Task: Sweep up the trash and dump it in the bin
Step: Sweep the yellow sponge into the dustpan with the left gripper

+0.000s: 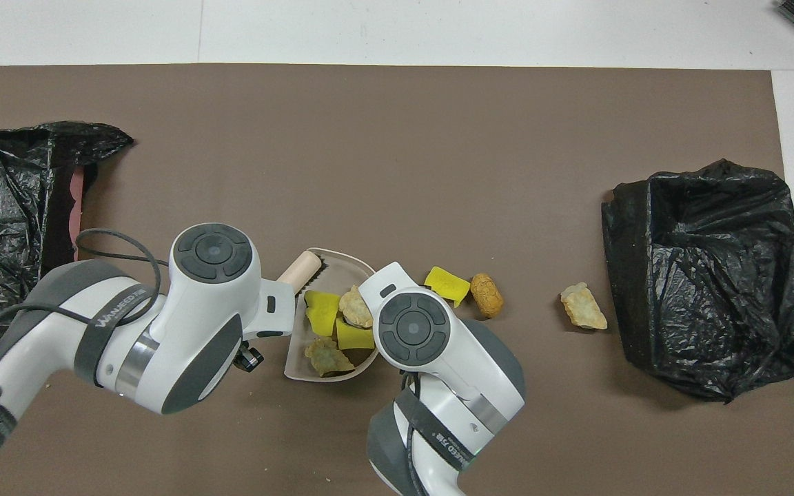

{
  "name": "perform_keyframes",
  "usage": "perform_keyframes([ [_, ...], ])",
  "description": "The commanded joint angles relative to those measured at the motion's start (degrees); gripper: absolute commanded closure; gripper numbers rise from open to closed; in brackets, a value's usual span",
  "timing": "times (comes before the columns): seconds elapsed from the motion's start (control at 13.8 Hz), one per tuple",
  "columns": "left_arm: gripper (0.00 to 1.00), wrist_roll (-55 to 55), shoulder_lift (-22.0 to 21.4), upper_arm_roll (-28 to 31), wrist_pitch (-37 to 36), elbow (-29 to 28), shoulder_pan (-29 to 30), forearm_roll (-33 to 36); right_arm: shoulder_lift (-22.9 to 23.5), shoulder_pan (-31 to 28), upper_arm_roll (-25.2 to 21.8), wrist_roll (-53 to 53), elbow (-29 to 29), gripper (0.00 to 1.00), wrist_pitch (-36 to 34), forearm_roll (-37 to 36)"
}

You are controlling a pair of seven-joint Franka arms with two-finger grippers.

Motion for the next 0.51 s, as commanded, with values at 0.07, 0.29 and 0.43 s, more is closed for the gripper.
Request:
perform_keyframes([
  [0.07, 1.0, -0.7, -5.3, 2.8, -2.4, -0.7, 1.1, -1.1, -0.6, -1.2, 0.4, -4.5, -0.2, 1.0, 0.2, -1.0],
  [0.29, 1.0, -5.8, -6.7, 4.7, -5.2, -0.8, 1.2, -1.1, -2.1, -3.9, 0.4, -9.5, 0.0, 1.0, 0.1, -0.5],
  [0.43, 1.0, -15.1, -7.2, 4.7, -6.3, -1.2, 1.2, -1.1, -3.5, -6.3, 0.5, -11.9, 2.0, 1.0, -3.0, 0.1],
])
